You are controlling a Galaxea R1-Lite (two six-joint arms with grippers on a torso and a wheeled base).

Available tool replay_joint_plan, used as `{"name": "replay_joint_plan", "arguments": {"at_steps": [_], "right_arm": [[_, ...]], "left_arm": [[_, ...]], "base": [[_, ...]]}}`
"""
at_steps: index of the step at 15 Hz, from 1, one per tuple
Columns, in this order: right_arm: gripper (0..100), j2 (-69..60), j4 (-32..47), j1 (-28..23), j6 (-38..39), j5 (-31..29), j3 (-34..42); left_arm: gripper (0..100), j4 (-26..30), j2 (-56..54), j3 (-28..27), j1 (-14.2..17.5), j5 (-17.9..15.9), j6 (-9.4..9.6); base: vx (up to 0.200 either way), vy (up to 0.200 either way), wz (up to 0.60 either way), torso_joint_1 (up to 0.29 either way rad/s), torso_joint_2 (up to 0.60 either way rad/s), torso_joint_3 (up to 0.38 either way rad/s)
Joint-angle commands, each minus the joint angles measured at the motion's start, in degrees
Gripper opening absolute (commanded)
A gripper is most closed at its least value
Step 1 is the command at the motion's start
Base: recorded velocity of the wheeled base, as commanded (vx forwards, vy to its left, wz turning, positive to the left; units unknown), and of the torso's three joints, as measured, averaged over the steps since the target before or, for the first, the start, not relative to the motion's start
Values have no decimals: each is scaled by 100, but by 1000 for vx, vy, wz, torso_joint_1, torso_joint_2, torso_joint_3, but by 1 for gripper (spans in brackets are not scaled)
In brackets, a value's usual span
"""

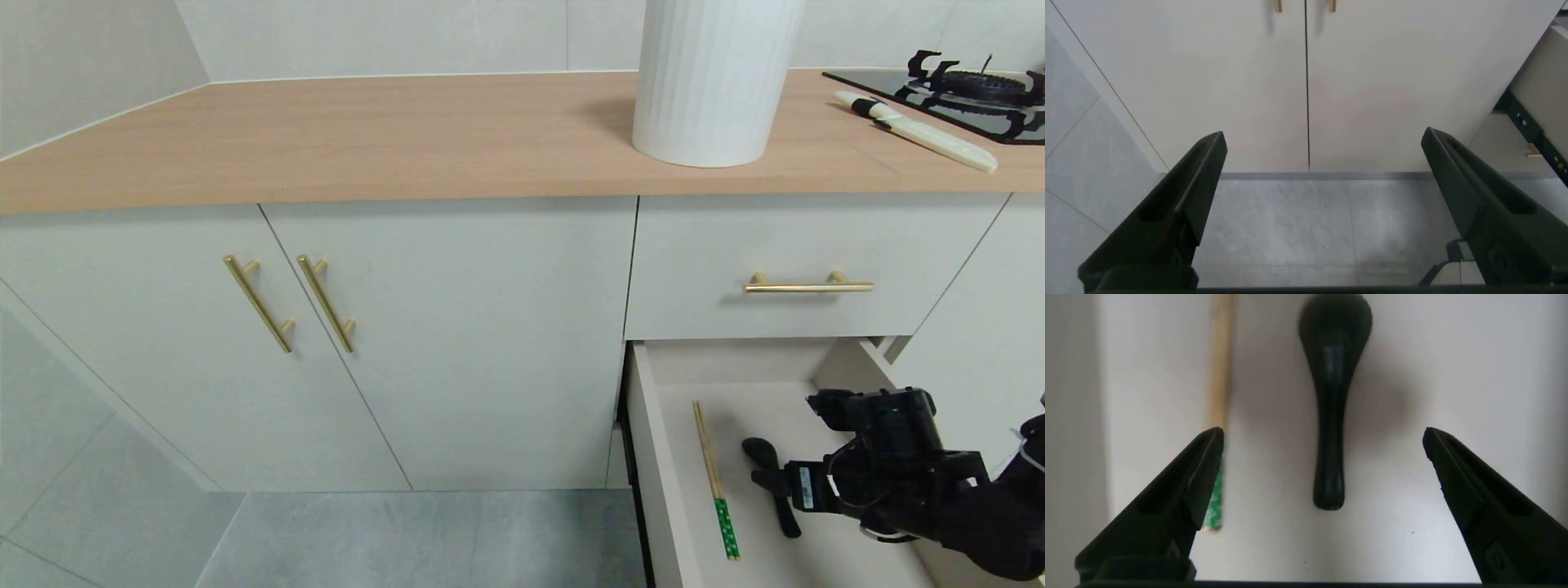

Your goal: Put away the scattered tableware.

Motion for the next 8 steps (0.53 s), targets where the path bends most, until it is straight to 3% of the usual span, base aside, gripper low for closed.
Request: {"name": "replay_joint_plan", "arguments": {"at_steps": [1,4,8], "right_arm": [[100,-946,85,38,-25,1,146],[100,-2036,1131,223,-52,-43,-4],[100,-3399,3267,750,-34,-430,-549]], "left_arm": [[100,0,7,1,2,1,2],[100,0,7,1,2,1,2],[100,0,7,1,2,1,2]], "base": [[0,0,0,0,0,0],[0,0,0,0,0,0],[0,0,0,0,0,0]]}}
